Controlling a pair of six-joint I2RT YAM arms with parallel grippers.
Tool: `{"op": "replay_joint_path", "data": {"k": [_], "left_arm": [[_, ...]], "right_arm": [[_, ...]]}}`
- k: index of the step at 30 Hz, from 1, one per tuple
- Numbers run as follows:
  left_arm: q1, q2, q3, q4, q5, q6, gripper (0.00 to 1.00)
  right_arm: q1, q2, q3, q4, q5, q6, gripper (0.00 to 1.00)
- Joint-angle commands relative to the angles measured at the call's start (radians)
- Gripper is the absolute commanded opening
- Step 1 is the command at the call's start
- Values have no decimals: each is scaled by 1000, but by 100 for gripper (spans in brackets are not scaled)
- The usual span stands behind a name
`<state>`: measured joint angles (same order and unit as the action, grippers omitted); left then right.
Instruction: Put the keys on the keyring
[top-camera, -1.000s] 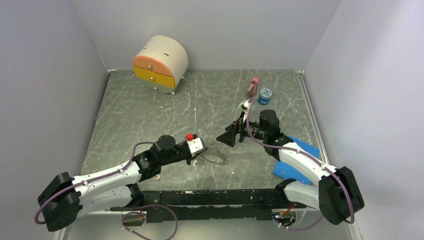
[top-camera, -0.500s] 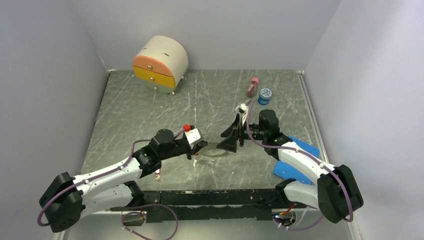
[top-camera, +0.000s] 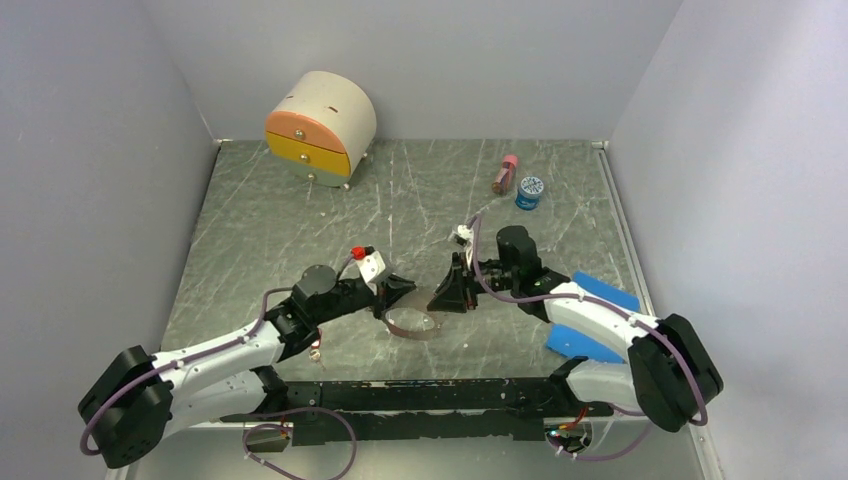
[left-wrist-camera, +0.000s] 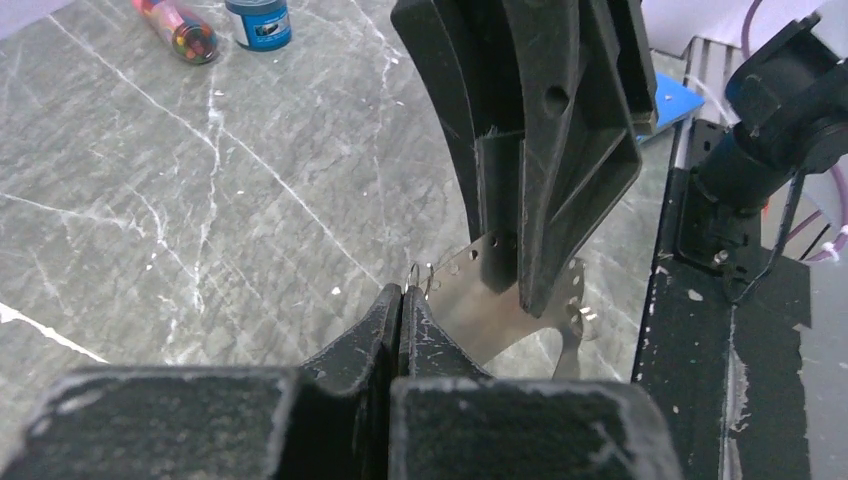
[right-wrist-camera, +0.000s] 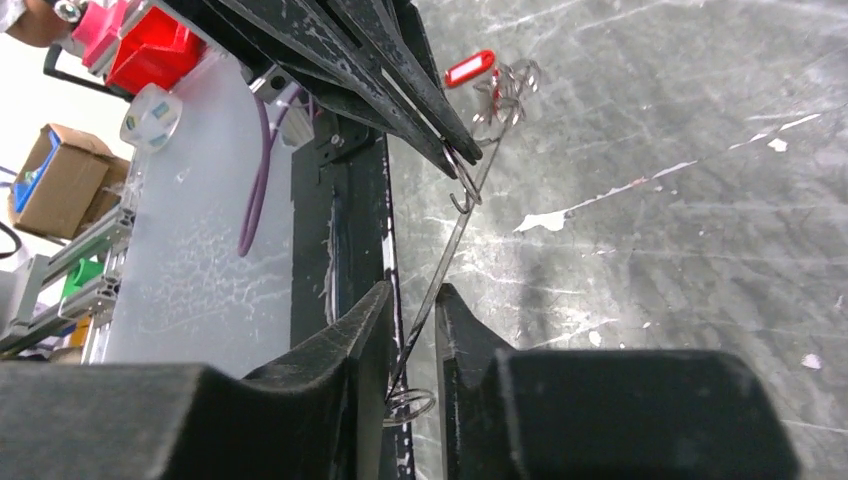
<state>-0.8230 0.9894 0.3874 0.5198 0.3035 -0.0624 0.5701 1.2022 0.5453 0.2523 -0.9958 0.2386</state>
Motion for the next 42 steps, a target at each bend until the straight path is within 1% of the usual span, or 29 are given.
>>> {"op": "replay_joint_path", "data": {"k": [1, 2, 5, 6, 7, 8, 10, 13, 16, 20, 23, 25, 27, 28, 29, 30, 31, 32, 35, 38, 40, 42], "left_arm": [[23, -35, -24, 179, 25, -75, 2], [27, -39, -25, 177, 33, -77, 3], [33, -46, -23, 155, 75, -64, 3], [34, -48, -24, 152, 90, -61, 3], [35, -50, -24, 146, 109, -57, 2], [36, -53, -23, 141, 127, -53, 3], [36, -51, -17, 124, 174, -36, 3], [36, -39, -9, 113, 249, -13, 3], [36, -20, -1, 125, 307, -7, 3], [36, -8, 11, 136, 381, 9, 3], [36, -14, 18, 136, 402, 17, 3], [37, -18, 20, 134, 407, 20, 3], [36, -22, 22, 130, 405, 18, 3], [36, -24, 24, 127, 404, 20, 3], [36, -27, 24, 124, 404, 21, 3], [37, -29, 24, 124, 403, 22, 3], [36, -30, 24, 123, 400, 21, 3], [36, -32, 24, 121, 397, 21, 2], [36, -36, 26, 119, 395, 21, 2], [36, -37, 27, 117, 393, 21, 3], [37, -37, 28, 118, 389, 21, 3], [36, -35, 30, 119, 387, 20, 3]], "right_arm": [[30, 4, 51, -37, 2, -66, 24], [30, 0, 52, -37, 10, -64, 28], [30, -46, 36, -15, 62, -61, 57], [31, -69, 31, -7, 87, -59, 65], [31, -99, 28, -3, 114, -59, 70], [30, -119, 29, -1, 132, -62, 73], [30, -151, 34, -1, 163, -69, 74], [30, -167, 41, 21, 165, -78, 74], [30, -144, 69, 10, 118, -106, 72], [31, -96, 102, -10, 13, -151, 65], [30, -78, 120, -22, -57, -176, 60], [31, -76, 116, 4, -99, -171, 57], [30, -66, 118, 11, -133, -169, 50], [30, -60, 121, 5, -149, -169, 45], [30, -50, 126, -8, -162, -175, 37], [32, -44, 129, -16, -172, -180, 35], [33, -41, 130, -20, -178, -182, 34], [33, -37, 129, -21, -179, -184, 36], [36, -34, 126, -14, -181, -182, 45], [44, -28, 129, -22, -177, -187, 46], [49, -21, 130, -28, -174, -193, 42], [52, -10, 138, -39, -173, -196, 31]]}}
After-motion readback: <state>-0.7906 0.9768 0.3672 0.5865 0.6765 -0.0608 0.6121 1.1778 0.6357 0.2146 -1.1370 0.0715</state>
